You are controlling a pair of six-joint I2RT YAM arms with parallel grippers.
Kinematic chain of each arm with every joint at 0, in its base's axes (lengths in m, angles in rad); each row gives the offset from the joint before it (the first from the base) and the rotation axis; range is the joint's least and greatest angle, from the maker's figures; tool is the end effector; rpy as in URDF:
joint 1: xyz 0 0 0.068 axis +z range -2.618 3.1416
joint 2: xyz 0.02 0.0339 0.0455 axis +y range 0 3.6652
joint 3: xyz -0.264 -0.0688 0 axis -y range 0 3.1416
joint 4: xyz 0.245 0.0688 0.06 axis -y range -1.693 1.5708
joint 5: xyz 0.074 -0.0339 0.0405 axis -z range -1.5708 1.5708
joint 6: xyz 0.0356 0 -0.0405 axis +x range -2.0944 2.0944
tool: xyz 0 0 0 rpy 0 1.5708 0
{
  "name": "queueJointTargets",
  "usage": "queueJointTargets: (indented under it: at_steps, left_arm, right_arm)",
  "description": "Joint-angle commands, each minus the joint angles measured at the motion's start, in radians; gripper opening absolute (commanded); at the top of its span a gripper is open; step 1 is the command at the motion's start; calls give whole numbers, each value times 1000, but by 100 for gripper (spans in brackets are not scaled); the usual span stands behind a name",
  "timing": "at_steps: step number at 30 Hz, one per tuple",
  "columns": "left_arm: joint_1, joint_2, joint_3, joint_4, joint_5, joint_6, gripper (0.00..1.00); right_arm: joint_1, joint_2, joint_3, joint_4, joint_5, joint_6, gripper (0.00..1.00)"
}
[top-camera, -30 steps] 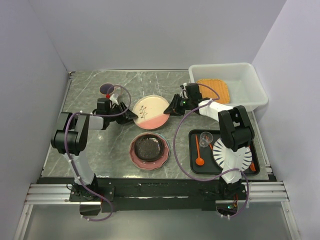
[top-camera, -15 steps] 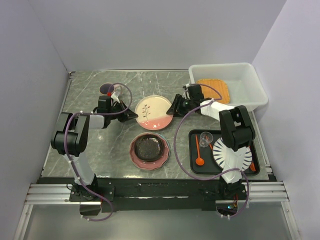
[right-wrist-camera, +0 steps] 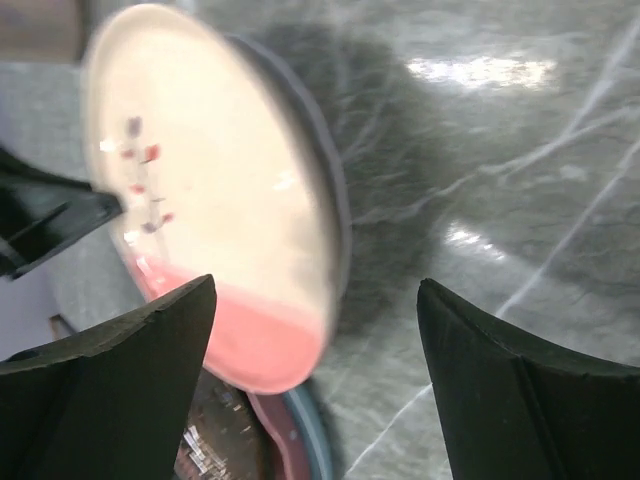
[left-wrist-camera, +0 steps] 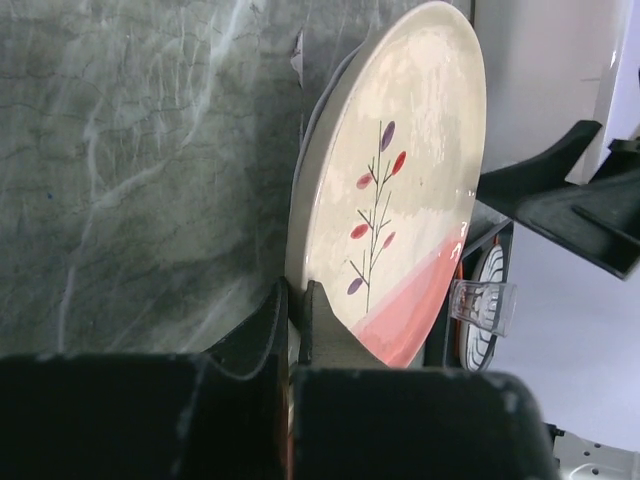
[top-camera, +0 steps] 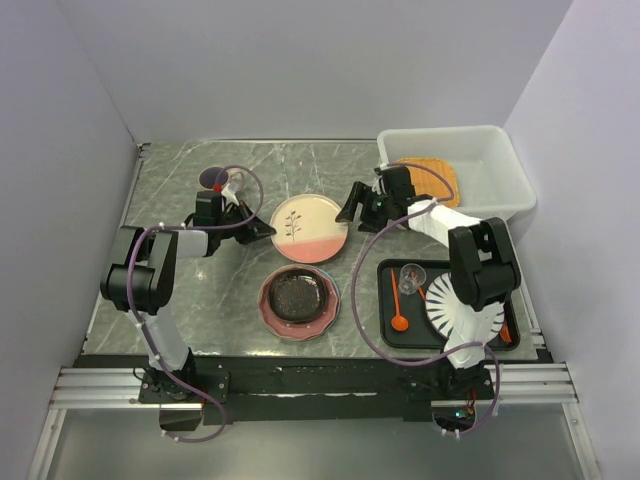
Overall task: Place the plates into the plastic bin on the countertop
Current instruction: Pick up the plate at the center of the board.
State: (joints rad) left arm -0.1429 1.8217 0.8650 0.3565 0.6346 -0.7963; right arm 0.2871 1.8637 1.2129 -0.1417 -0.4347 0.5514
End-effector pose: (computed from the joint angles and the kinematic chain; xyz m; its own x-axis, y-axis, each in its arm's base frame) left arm 0.3538 -0.0722 0.1456 -0.8191 -0.4637 -0.3378 0.0193 0.5662 -0.8240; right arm 0.3814 0.1282 0.1899 -0.8649 0.2401 -0.4409 -0.1025 0.7753 0.6232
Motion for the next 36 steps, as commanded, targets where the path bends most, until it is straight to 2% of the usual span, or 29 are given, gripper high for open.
queueJointTargets:
  at_steps: [1, 6, 14, 24, 30, 36]
  left_arm:
    - [8, -71, 26, 162, 100, -66, 1]
    - [28, -82, 5, 217, 123, -116, 1]
    - [58, -56, -38, 401, 218, -236, 1]
    - [58, -82, -32, 354, 215, -204, 1]
    - [58, -91, -43, 378, 224, -215, 1]
    - [58, -98, -44, 397, 250, -213, 1]
  right_arm:
    - [-9, -95, -32, 54, -27, -4, 89]
    - [-12, -95, -30, 59, -75, 10, 90]
    - [-25, -69, -78, 119, -142, 50, 89]
    - [-28, -87, -113, 267, -246, 111, 89]
    - [-28, -67, -116, 316, -282, 150, 88]
    - [-26, -46, -101, 324, -297, 168, 76]
